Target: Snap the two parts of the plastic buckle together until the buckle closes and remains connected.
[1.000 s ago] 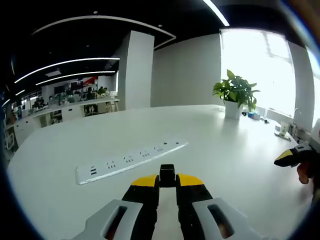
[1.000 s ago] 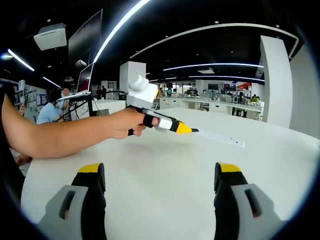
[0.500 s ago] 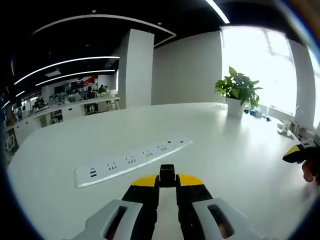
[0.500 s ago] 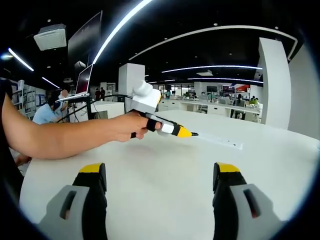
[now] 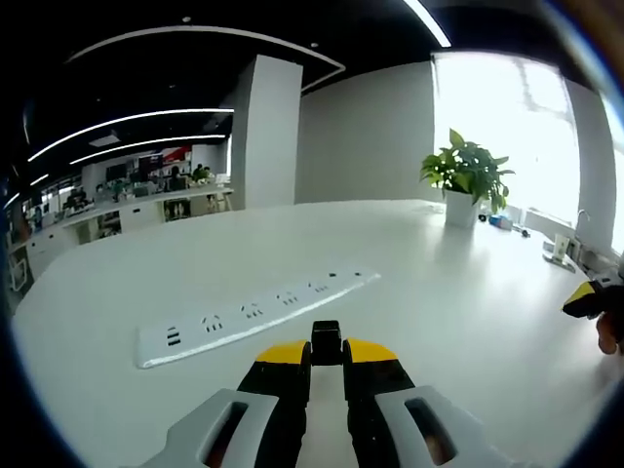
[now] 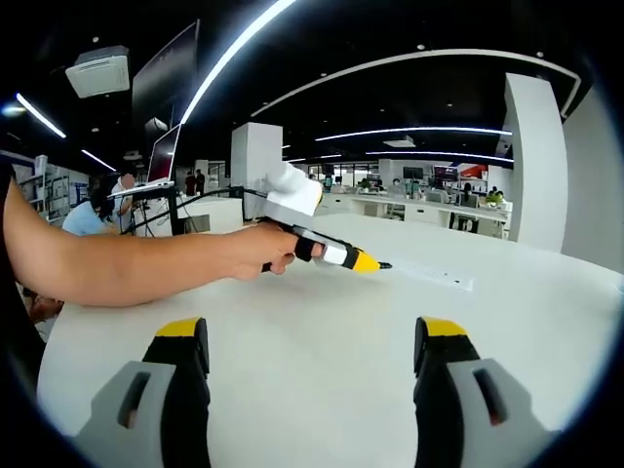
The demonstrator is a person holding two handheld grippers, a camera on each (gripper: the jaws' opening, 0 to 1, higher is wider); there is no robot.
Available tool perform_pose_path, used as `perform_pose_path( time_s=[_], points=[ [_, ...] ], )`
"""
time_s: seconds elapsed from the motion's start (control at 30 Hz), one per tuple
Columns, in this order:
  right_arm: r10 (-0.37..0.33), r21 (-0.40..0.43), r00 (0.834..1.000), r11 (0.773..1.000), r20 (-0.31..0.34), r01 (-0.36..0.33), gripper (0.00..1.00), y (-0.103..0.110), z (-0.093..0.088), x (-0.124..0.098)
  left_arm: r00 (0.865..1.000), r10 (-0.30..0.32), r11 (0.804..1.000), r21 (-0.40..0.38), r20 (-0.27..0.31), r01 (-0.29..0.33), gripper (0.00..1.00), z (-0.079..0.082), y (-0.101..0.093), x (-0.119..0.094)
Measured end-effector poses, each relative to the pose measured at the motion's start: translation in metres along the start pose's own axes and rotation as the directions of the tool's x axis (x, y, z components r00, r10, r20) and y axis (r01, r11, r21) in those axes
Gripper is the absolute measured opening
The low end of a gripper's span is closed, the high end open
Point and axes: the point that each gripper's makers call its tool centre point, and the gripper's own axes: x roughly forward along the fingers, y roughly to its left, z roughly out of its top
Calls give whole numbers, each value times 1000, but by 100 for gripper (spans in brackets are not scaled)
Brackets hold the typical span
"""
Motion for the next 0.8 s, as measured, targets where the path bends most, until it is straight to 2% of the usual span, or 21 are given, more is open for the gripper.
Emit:
perform_pose_path(
  time_s=[0.47, 0.6, 0.8],
  points=[
    [1, -2, 1000, 1000, -1, -1, 88, 1, 0, 1, 1000, 25, 1000, -3, -9, -25, 11, -2, 7, 2],
    [-13, 1, 1000, 1000, -12, 13, 89, -2, -2, 1, 999, 46, 998, 32, -3, -45, 11, -1, 7, 3],
    [-66, -2, 998, 998, -5, 66, 100, -10, -1, 1, 999, 31, 999, 30, -18, -31, 11, -6, 4, 7]
  ],
)
